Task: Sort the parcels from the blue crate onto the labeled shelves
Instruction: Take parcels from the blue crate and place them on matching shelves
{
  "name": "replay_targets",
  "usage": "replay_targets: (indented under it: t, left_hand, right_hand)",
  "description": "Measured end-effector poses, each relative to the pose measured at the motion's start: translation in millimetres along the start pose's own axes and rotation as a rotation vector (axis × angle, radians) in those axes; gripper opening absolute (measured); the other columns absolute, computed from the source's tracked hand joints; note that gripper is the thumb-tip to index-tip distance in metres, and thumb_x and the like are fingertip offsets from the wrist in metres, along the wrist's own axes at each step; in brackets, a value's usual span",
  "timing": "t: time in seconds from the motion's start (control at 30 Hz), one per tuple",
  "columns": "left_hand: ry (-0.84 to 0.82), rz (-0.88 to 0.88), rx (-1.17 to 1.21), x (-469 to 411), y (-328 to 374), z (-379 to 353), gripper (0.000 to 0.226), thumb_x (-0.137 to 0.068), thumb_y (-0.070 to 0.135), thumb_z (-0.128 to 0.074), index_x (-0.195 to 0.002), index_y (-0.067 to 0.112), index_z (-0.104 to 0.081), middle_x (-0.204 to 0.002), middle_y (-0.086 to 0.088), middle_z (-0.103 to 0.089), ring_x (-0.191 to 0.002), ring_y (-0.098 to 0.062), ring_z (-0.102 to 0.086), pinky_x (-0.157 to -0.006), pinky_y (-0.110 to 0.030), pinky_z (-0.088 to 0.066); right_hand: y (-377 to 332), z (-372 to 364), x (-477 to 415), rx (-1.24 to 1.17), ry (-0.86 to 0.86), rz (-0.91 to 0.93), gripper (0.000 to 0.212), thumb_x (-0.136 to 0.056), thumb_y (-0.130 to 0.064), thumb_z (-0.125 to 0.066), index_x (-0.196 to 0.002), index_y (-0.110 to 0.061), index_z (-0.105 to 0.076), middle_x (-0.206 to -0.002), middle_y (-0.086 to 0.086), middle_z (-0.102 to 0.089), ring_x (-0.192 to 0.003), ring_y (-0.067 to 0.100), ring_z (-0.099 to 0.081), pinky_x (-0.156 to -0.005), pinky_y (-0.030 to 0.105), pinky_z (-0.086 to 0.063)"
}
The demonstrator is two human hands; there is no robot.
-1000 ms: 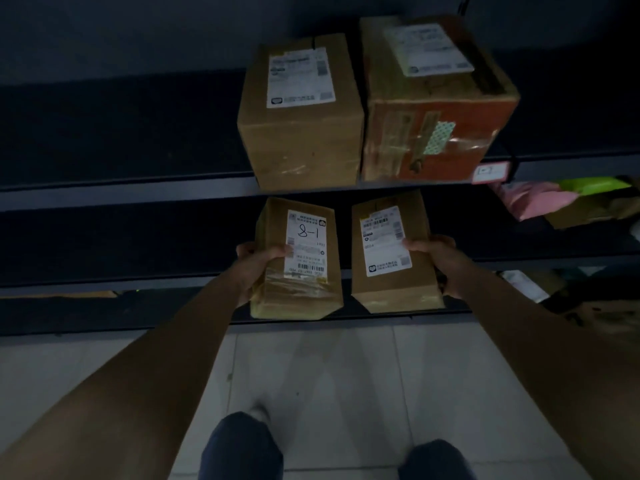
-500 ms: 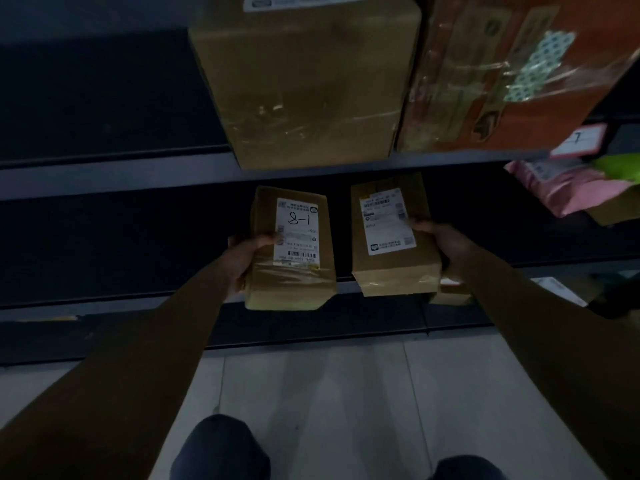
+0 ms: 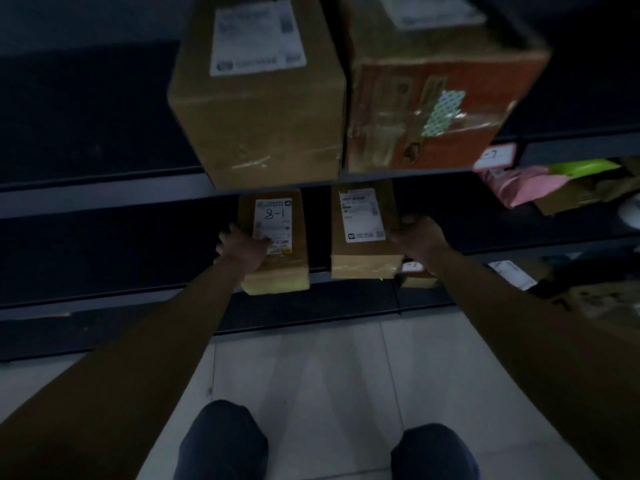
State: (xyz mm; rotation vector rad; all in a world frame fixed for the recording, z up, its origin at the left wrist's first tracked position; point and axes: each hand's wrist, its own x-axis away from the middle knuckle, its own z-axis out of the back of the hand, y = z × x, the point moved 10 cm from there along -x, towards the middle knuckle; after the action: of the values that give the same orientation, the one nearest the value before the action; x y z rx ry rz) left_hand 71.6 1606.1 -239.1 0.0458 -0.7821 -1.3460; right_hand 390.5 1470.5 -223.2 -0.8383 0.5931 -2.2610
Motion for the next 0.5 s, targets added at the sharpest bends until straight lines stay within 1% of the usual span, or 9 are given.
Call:
replay_targets:
  t: [0.03,0.07,0.13,0.2,0.27,0.33,0.37,0.43,0.5]
  left_hand:
    - [-0.003,-0.046,-0.108,21,11,1,0.075,-0.087,0.039,-0.062,-0.146,0.01,-0.026,-0.145,-0.019,-0.031,-0.13,-0.038,-0.036,-0.106,-0.047,-0.036]
    - [-0.047,-0.122,-0.166,45,26,-2,0.067,-0.088,0.037,-0.061,-0.143,0.012,-0.033,-0.143,-0.019,-0.035,-0.128,-0.037,-0.039,-0.104,-0.045,-0.038]
    - [-0.22,-0.324,-0.248,99,61,-16,0.045,-0.091,0.029,-0.058,-0.131,0.009,-0.05,-0.135,-0.017,-0.047,-0.122,-0.033,-0.047,-0.1,-0.037,-0.042]
    - [-0.385,-0.497,-0.293,160,98,-22,0.032,-0.091,0.024,-0.058,-0.118,0.008,-0.06,-0.127,-0.012,-0.056,-0.114,-0.026,-0.052,-0.092,-0.03,-0.043]
    - [-0.43,-0.643,-0.286,217,148,-7,0.028,-0.091,0.023,-0.058,-0.115,0.009,-0.061,-0.121,-0.005,-0.058,-0.109,-0.021,-0.053,-0.085,-0.026,-0.042]
    - [-0.38,-0.8,-0.273,271,205,23,0.024,-0.091,0.021,-0.058,-0.11,0.009,-0.063,-0.115,-0.001,-0.057,-0.106,-0.021,-0.054,-0.082,-0.025,-0.043]
    - [-0.336,-0.884,-0.275,296,233,40,0.018,-0.089,0.02,-0.059,-0.103,0.01,-0.065,-0.112,-0.003,-0.06,-0.104,-0.023,-0.056,-0.083,-0.027,-0.045]
    - [-0.216,-1.041,-0.332,343,285,74,0.006,-0.086,0.019,-0.059,-0.088,0.014,-0.063,-0.103,-0.009,-0.062,-0.098,-0.027,-0.058,-0.077,-0.033,-0.048]
    - [-0.058,-1.175,-0.428,388,326,109,0.016,-0.086,0.022,-0.059,-0.099,0.013,-0.061,-0.104,-0.01,-0.059,-0.097,-0.028,-0.057,-0.075,-0.034,-0.046]
  right_hand:
    - [-10,3,18,0.128,-0.065,0.036,0.038,-0.09,-0.026,-0.061,-0.121,-0.005,-0.061,-0.119,0.015,-0.064,-0.108,0.031,-0.06,-0.087,0.035,-0.05]
    - [-20,5,37,0.21,-0.131,0.064,0.04,-0.09,-0.026,-0.059,-0.125,-0.006,-0.058,-0.122,0.013,-0.063,-0.11,0.029,-0.06,-0.086,0.032,-0.05]
    - [-38,17,77,0.284,-0.243,0.117,0.045,-0.089,-0.025,-0.06,-0.131,-0.008,-0.053,-0.127,0.01,-0.059,-0.112,0.027,-0.057,-0.084,0.028,-0.048]
    - [-58,42,116,0.365,-0.292,0.163,0.046,-0.087,-0.027,-0.062,-0.129,-0.01,-0.053,-0.127,0.008,-0.058,-0.11,0.025,-0.057,-0.084,0.028,-0.048]
    - [-80,80,152,0.492,-0.284,0.21,0.045,-0.089,-0.031,-0.061,-0.129,-0.012,-0.052,-0.128,0.009,-0.057,-0.112,0.026,-0.055,-0.085,0.03,-0.046]
    - [-108,135,184,0.587,-0.175,0.27,0.032,-0.092,-0.032,-0.055,-0.119,-0.016,-0.054,-0.126,0.01,-0.057,-0.112,0.029,-0.054,-0.087,0.035,-0.043]
    - [-121,166,199,0.627,-0.089,0.293,0.025,-0.092,-0.031,-0.053,-0.112,-0.017,-0.054,-0.123,0.01,-0.058,-0.11,0.031,-0.054,-0.083,0.036,-0.04]
    - [-145,230,230,0.736,0.103,0.293,0.028,-0.09,-0.032,-0.055,-0.114,-0.017,-0.054,-0.12,0.011,-0.059,-0.11,0.032,-0.052,-0.077,0.037,-0.034]
    - [-163,287,261,0.79,0.257,0.268,0.033,-0.09,-0.033,-0.056,-0.118,-0.015,-0.054,-0.119,0.012,-0.058,-0.111,0.032,-0.05,-0.077,0.038,-0.03]
